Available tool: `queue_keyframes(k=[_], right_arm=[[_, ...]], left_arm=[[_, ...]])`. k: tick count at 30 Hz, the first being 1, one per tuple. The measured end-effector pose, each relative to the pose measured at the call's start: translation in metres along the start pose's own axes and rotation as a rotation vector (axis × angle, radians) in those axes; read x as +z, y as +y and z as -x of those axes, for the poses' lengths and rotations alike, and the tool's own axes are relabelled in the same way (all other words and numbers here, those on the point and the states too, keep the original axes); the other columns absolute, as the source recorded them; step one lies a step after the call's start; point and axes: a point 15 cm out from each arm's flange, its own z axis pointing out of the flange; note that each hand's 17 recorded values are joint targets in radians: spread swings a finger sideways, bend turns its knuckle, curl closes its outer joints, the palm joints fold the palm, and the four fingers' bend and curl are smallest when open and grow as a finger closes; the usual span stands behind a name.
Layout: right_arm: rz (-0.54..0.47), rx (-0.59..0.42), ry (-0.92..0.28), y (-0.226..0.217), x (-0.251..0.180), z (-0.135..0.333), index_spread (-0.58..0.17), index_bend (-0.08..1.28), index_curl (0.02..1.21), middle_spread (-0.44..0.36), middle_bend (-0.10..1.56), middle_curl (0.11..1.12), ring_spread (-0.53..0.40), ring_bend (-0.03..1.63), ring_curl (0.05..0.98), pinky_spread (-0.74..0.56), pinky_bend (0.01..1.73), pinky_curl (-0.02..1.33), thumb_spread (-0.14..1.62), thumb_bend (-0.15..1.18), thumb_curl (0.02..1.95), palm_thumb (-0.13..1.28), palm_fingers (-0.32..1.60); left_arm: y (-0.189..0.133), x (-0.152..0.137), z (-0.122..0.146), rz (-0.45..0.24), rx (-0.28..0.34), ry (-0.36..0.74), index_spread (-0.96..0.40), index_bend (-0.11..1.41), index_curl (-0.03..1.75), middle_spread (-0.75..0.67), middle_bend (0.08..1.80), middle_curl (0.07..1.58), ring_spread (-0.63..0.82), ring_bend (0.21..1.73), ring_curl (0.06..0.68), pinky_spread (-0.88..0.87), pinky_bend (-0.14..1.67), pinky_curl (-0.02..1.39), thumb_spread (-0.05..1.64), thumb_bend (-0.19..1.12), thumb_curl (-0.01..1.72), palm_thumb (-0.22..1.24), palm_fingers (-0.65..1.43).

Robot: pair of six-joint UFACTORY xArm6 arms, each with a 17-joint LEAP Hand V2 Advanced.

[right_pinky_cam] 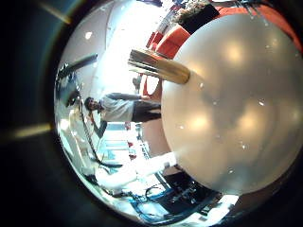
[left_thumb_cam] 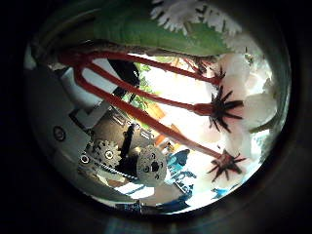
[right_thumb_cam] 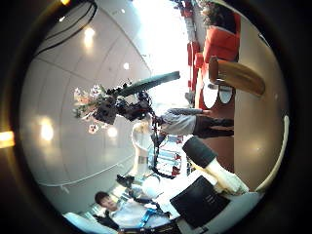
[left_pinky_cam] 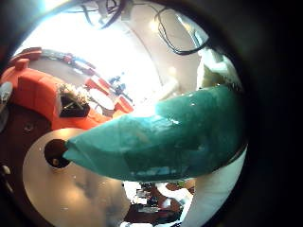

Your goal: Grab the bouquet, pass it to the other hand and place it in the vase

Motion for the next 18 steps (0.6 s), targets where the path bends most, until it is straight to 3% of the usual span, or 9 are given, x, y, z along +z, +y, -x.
queue_keyframes(k=[18], right_arm=[[-0.011,0.026,-0.007,0.002,-0.006,-0.014,-0.323,0.14,0.21,0.125,0.17,0.26,0.202,0.32,0.261,0.36,0.4,0.34,1.04,-0.02,0.54,0.77,-0.06]], left_arm=[[0.002,-0.004,0.088,-0.05,-0.11,-0.013,-0.76,0.59,1.34,-0.54,1.12,1.03,-0.39,1.54,0.551,-0.68,1.06,1.2,1.13,0.07,0.97,1.06,1.06]])
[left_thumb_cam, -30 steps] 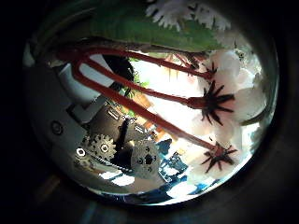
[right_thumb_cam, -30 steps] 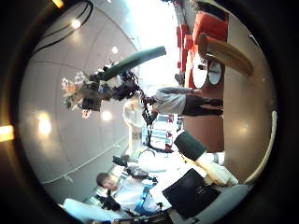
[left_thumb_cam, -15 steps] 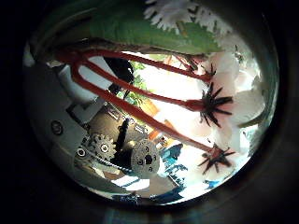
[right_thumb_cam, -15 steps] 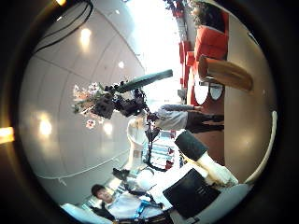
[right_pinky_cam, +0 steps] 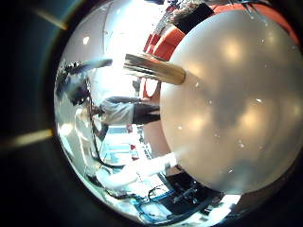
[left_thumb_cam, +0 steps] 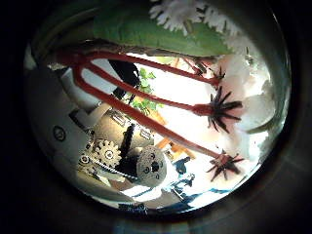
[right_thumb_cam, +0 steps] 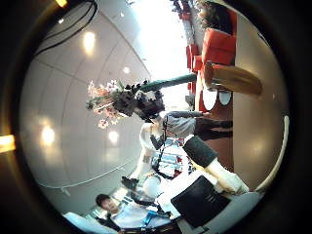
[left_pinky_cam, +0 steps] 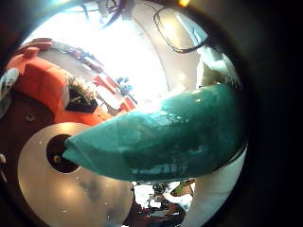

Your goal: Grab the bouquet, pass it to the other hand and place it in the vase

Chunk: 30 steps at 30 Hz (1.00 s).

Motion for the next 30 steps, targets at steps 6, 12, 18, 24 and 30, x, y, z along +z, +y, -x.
queue_keyframes(k=[6,12,18,24,30], right_arm=[[0.0,0.007,-0.002,0.001,0.001,-0.002,-0.318,0.14,0.22,0.125,0.17,0.26,0.201,0.33,0.266,0.36,0.4,0.33,1.04,-0.02,0.54,0.77,-0.05],[0.002,0.003,-0.002,0.002,0.001,-0.002,-0.317,0.14,0.22,0.125,0.17,0.26,0.2,0.33,0.269,0.36,0.4,0.33,1.04,-0.02,0.55,0.77,-0.04],[0.008,0.001,-0.005,0.003,0.001,-0.001,-0.317,0.15,0.23,0.125,0.18,0.27,0.201,0.33,0.27,0.35,0.4,0.33,1.04,-0.02,0.55,0.77,-0.04],[0.014,0.001,-0.002,0.005,0.001,-0.003,-0.311,0.15,0.24,0.124,0.18,0.27,0.202,0.33,0.272,0.36,0.39,0.33,1.04,-0.02,0.55,0.78,-0.02],[0.01,-0.002,0.002,0.005,-0.002,-0.003,-0.305,0.17,0.26,0.113,0.18,0.28,0.192,0.34,0.275,0.36,0.4,0.33,1.03,-0.02,0.56,0.78,0.0]], left_arm=[[-0.005,-0.001,0.031,-0.013,-0.049,-0.006,-0.77,0.57,1.35,-0.55,1.12,1.03,-0.39,1.53,0.552,-0.7,1.05,1.21,1.13,0.06,0.98,1.06,1.06],[-0.004,0.007,0.049,0.002,-0.086,0.004,-0.77,0.56,1.37,-0.55,1.11,1.04,-0.39,1.53,0.552,-0.71,1.04,1.22,1.14,0.05,0.98,1.06,1.06],[0.002,0.017,0.057,0.028,-0.117,0.018,-0.77,0.48,1.38,-0.55,1.08,1.03,-0.4,1.48,0.535,-0.71,1.02,1.17,1.07,-0.04,0.92,0.98,1.04],[0.031,0.032,0.078,0.164,-0.171,0.001,-0.54,0.13,1.22,-0.15,0.56,0.87,0.02,1.01,0.417,-0.32,0.42,1.04,0.94,-0.15,0.67,0.41,-0.46],[0.038,0.026,0.111,0.286,-0.238,-0.046,-0.1,0.0,0.94,0.42,0.22,0.57,0.48,0.75,0.222,0.27,0.17,0.81,0.9,-0.07,0.5,0.16,-0.38]])
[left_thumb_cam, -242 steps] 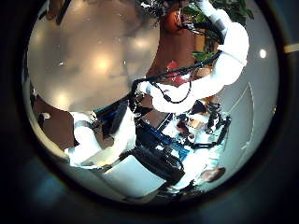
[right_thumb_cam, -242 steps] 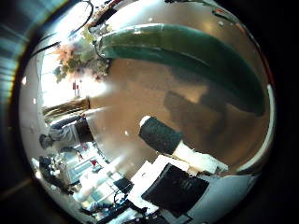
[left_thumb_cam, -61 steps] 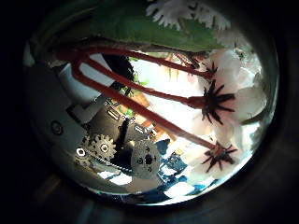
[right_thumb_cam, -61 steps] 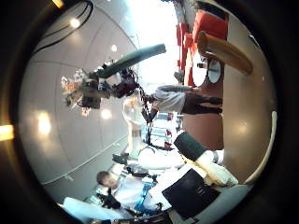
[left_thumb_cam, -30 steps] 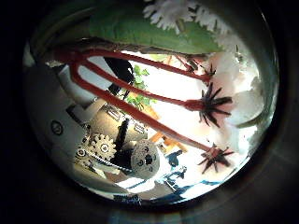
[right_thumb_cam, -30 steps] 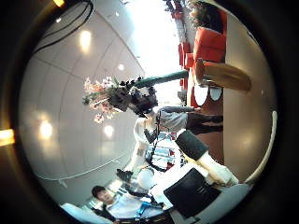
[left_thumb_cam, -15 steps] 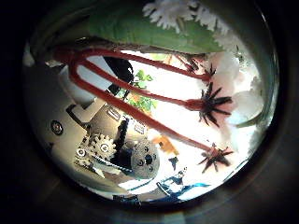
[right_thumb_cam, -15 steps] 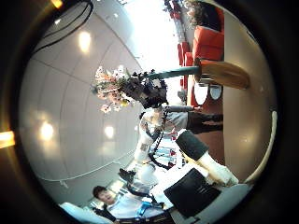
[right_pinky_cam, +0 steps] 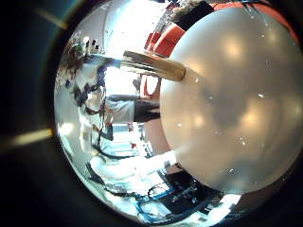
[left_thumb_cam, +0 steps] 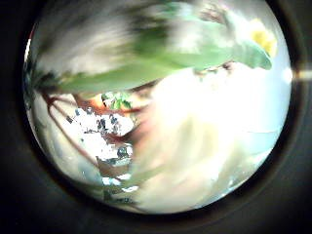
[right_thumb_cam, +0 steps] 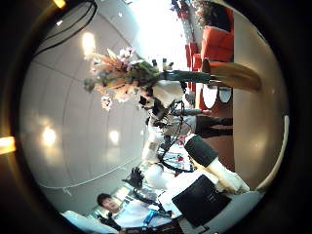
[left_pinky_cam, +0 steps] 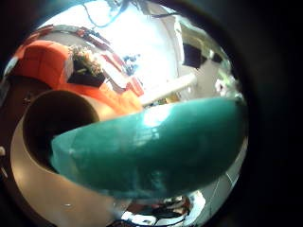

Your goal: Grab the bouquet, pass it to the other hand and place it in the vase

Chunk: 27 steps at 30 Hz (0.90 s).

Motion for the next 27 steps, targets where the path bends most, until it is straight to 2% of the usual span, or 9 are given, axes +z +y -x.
queue_keyframes(k=[1,3,8,13,14,18,20,23,27], right_arm=[[0.0,0.0,0.0,0.0,0.0,0.0,-0.304,0.17,0.26,0.112,0.18,0.28,0.191,0.34,0.276,0.36,0.4,0.32,1.03,-0.02,0.56,0.78,0.0],[-0.001,-0.003,0.0,0.0,-0.001,0.0,-0.299,0.17,0.27,0.112,0.18,0.28,0.189,0.34,0.276,0.36,0.4,0.32,1.03,-0.02,0.56,0.78,0.0],[0.009,-0.004,-0.007,0.002,0.0,0.0,-0.295,0.17,0.28,0.111,0.18,0.28,0.187,0.35,0.277,0.37,0.4,0.32,1.03,-0.02,0.56,0.79,0.02],[0.014,-0.005,-0.011,0.003,0.0,0.0,-0.287,0.18,0.3,0.102,0.18,0.28,0.177,0.35,0.274,0.37,0.39,0.32,1.03,-0.02,0.56,0.79,0.04],[0.018,-0.008,-0.013,0.004,0.001,0.001,-0.287,0.18,0.3,0.102,0.18,0.28,0.176,0.34,0.274,0.37,0.39,0.32,1.03,-0.02,0.56,0.79,0.04],[0.033,-0.027,-0.025,0.008,0.002,0.003,-0.287,0.18,0.31,0.099,0.18,0.28,0.176,0.34,0.274,0.37,0.38,0.32,1.02,-0.02,0.57,0.8,0.05],[0.044,-0.037,-0.033,0.011,0.002,0.005,-0.286,0.18,0.31,0.098,0.18,0.28,0.175,0.34,0.274,0.37,0.38,0.32,1.02,-0.02,0.57,0.8,0.05],[0.066,-0.057,-0.035,0.018,0.0,0.004,-0.286,0.18,0.31,0.098,0.18,0.28,0.175,0.34,0.274,0.37,0.38,0.32,1.02,-0.02,0.57,0.8,0.05],[0.064,-0.078,-0.015,0.019,-0.011,-0.007,-0.288,0.18,0.32,0.097,0.18,0.28,0.175,0.34,0.273,0.37,0.37,0.32,1.02,-0.02,0.57,0.79,0.06]], left_arm=[[-0.008,-0.009,0.007,-0.039,-0.013,-0.005,-0.04,0.01,0.88,0.47,0.19,0.55,0.52,0.72,0.211,0.34,0.16,0.77,0.89,-0.06,0.48,0.14,-0.36],[-0.013,-0.02,0.015,-0.073,-0.026,-0.013,0.06,0.02,0.78,0.54,0.17,0.5,0.58,0.68,0.193,0.45,0.15,0.7,0.87,-0.05,0.46,0.12,-0.33],[-0.015,-0.042,0.025,-0.108,-0.041,-0.03,0.19,0.06,0.57,0.62,0.16,0.42,0.65,0.61,0.167,0.58,0.16,0.57,0.86,-0.04,0.41,0.11,-0.28],[-0.011,-0.044,0.027,-0.065,-0.078,-0.091,0.22,0.11,0.45,0.64,0.15,0.35,0.68,0.55,0.153,0.63,0.16,0.48,0.85,-0.04,0.38,0.11,-0.23],[-0.006,-0.045,0.031,-0.04,-0.098,-0.124,0.23,0.11,0.43,0.64,0.15,0.34,0.69,0.55,0.151,0.63,0.16,0.46,0.85,-0.04,0.38,0.12,-0.22],[0.005,-0.054,0.038,-0.022,-0.174,-0.235,0.24,0.13,0.37,0.64,0.15,0.3,0.71,0.51,0.144,0.64,0.16,0.4,0.85,-0.04,0.37,0.12,-0.2],[0.007,-0.062,0.042,-0.039,-0.187,-0.316,0.24,0.13,0.35,0.64,0.15,0.28,0.72,0.49,0.143,0.64,0.16,0.38,0.85,-0.04,0.36,0.11,-0.19],[0.005,-0.073,0.035,-0.096,-0.17,-0.388,0.24,0.13,0.32,0.64,0.15,0.26,0.72,0.47,0.143,0.64,0.17,0.35,0.84,-0.04,0.35,0.11,-0.17],[0.025,-0.072,0.033,-0.127,-0.205,-0.412,0.24,0.14,0.29,0.64,0.16,0.23,0.73,0.46,0.145,0.64,0.17,0.33,0.84,-0.04,0.35,0.11,-0.16]])
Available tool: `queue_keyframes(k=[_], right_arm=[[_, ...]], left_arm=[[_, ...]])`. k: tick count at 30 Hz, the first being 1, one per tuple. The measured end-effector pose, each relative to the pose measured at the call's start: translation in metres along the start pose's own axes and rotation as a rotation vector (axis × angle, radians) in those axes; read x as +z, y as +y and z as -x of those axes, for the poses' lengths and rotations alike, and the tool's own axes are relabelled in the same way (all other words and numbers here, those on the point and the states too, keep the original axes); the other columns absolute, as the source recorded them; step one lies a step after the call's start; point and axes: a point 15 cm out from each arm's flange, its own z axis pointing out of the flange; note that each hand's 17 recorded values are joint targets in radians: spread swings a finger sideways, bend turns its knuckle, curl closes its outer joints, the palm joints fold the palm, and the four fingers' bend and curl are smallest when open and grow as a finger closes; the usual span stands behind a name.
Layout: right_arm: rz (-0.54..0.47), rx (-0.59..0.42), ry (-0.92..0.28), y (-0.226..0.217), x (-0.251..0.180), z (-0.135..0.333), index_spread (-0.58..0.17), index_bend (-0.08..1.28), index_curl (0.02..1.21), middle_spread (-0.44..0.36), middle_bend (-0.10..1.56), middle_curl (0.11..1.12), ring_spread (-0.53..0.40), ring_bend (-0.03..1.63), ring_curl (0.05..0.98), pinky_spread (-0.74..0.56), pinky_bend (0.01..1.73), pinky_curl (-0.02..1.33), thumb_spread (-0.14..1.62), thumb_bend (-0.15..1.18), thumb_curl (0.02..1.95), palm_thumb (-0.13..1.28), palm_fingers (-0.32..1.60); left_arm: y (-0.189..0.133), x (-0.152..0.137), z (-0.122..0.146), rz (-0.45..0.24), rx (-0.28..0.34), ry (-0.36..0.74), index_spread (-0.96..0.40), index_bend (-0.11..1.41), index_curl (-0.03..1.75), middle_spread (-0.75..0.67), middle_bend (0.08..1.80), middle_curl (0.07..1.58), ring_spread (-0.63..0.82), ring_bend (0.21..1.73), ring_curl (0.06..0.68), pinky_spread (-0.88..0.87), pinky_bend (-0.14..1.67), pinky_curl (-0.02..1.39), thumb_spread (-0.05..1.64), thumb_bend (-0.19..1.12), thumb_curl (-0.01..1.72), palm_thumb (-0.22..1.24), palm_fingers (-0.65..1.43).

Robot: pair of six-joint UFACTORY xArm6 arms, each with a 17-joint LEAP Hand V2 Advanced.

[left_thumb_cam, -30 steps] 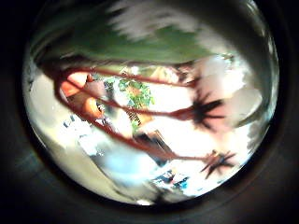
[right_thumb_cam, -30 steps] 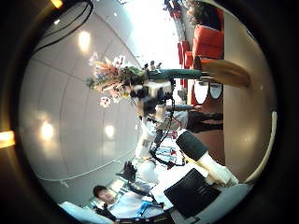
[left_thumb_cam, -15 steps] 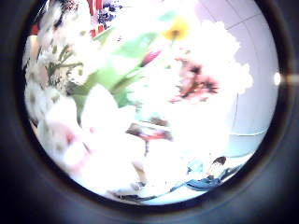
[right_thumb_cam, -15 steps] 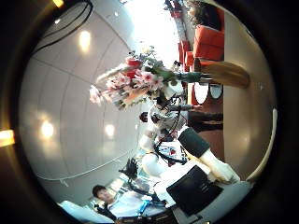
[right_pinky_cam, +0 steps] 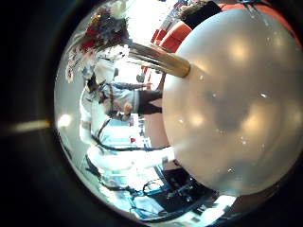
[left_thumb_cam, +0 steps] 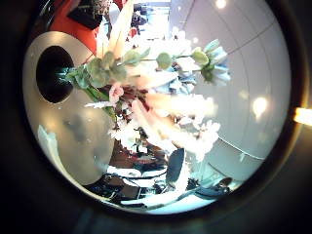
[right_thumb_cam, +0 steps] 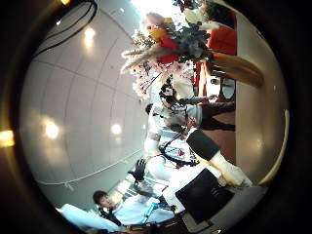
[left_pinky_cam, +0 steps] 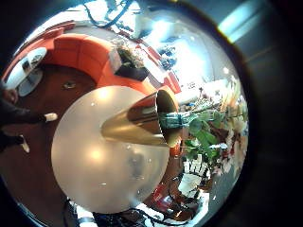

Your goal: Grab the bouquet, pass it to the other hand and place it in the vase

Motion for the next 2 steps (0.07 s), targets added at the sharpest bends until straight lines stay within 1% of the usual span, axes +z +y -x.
queue_keyframes(k=[2], right_arm=[[-0.008,-0.007,0.001,-0.0004,-0.0041,-0.0029,-0.288,0.18,0.32,0.097,0.18,0.28,0.175,0.33,0.271,0.37,0.37,0.32,1.02,-0.02,0.57,0.79,0.06]], left_arm=[[0.0062,-0.0062,0.0058,-0.013,-0.008,-0.01,0.24,0.15,0.29,0.64,0.16,0.22,0.73,0.45,0.149,0.64,0.17,0.31,0.84,-0.04,0.35,0.11,-0.14]])
